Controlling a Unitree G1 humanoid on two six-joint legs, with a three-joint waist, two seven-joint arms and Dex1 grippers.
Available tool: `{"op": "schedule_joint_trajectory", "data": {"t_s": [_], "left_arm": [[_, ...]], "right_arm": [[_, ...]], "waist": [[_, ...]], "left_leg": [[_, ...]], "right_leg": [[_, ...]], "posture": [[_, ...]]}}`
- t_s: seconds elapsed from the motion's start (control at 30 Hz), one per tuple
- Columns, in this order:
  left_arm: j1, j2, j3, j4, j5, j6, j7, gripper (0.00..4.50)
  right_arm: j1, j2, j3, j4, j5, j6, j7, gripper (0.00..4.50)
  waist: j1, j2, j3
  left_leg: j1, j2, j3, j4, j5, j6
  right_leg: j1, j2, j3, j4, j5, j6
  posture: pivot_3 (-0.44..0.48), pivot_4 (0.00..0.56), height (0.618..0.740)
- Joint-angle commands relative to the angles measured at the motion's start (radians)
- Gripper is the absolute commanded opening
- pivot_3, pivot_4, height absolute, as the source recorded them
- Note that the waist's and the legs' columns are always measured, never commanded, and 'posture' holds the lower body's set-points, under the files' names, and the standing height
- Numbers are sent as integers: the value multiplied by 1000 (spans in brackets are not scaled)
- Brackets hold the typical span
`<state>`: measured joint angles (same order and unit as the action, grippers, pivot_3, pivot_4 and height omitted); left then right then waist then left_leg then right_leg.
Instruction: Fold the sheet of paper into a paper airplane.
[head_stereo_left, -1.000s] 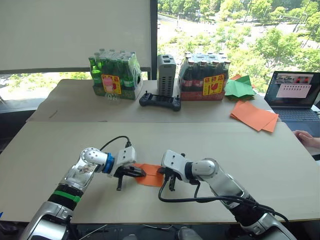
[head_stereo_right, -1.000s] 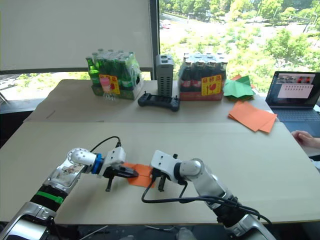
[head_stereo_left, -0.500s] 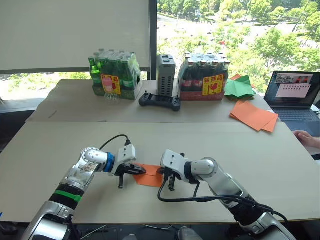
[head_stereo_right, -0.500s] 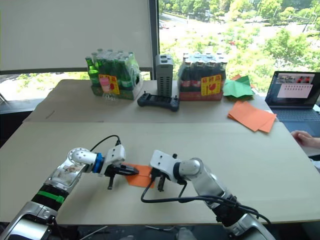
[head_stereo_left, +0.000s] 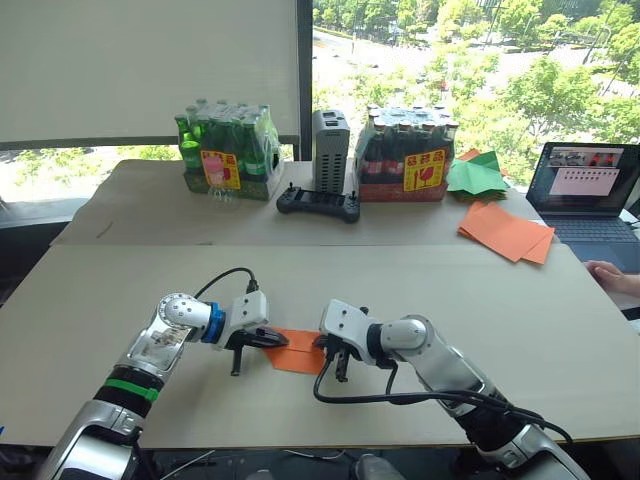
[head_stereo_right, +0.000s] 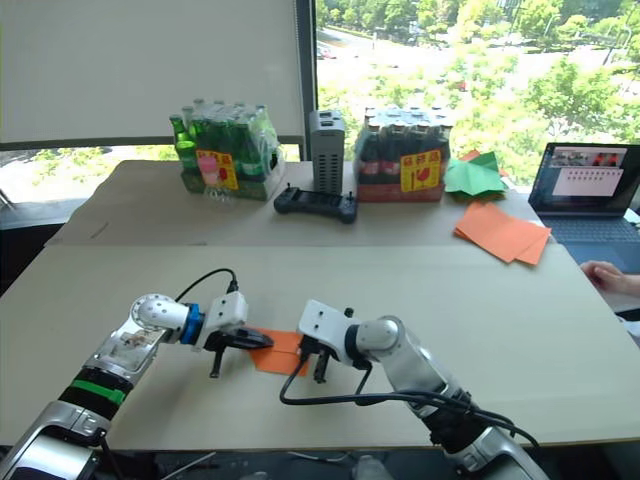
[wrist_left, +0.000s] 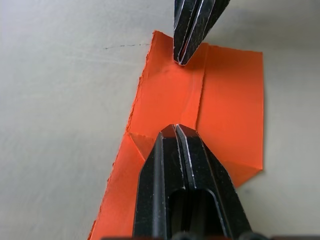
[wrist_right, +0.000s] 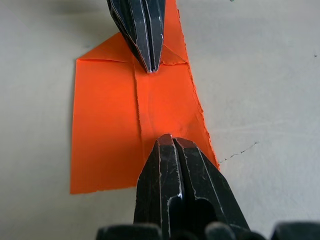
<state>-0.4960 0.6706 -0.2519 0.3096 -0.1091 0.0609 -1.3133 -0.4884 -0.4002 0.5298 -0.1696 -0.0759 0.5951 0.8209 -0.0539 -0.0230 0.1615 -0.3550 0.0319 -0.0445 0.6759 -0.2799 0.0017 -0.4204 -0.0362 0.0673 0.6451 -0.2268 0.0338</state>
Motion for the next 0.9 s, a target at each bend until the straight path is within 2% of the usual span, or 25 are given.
{"op": "schedule_joint_trajectory", "data": {"t_s": [0.03,0.33,0.6,0.8,0.87,0.9], "left_arm": [[51,57,-3,40,38,21,-8,0],[70,114,34,85,41,-7,-5,0],[68,112,78,78,7,6,4,0],[119,149,235,-151,-191,227,6,0],[154,158,290,-242,-265,325,21,0],[170,161,316,-283,-300,373,34,0]], "right_arm": [[23,-7,34,32,-17,44,6,51],[16,-4,37,39,-14,39,9,51],[9,3,30,33,-14,23,1,51],[20,28,-71,-111,60,63,-20,51],[27,34,-101,-164,85,91,-29,51],[30,41,-118,-188,101,109,-36,51]], "waist": [[-4,0,0],[-9,1,0],[-12,1,0],[-16,-1,2],[-13,-1,2],[-12,-1,2]], "left_leg": [[0,0,0,0,0,0],[1,1,0,-1,0,0],[1,1,0,-1,0,0],[-3,2,-1,-1,0,0],[-10,2,-3,-1,0,0],[-15,2,-3,1,0,0]], "right_leg": [[0,0,0,0,0,0],[0,0,0,1,-1,-1],[0,1,0,1,-1,-1],[-5,2,0,2,-1,-1],[-11,2,-1,2,0,-3],[-15,2,-1,3,3,-9]], "posture": [[0,150,733],[0,150,733],[0,150,733],[0,150,733],[0,150,733],[0,150,733]]}}
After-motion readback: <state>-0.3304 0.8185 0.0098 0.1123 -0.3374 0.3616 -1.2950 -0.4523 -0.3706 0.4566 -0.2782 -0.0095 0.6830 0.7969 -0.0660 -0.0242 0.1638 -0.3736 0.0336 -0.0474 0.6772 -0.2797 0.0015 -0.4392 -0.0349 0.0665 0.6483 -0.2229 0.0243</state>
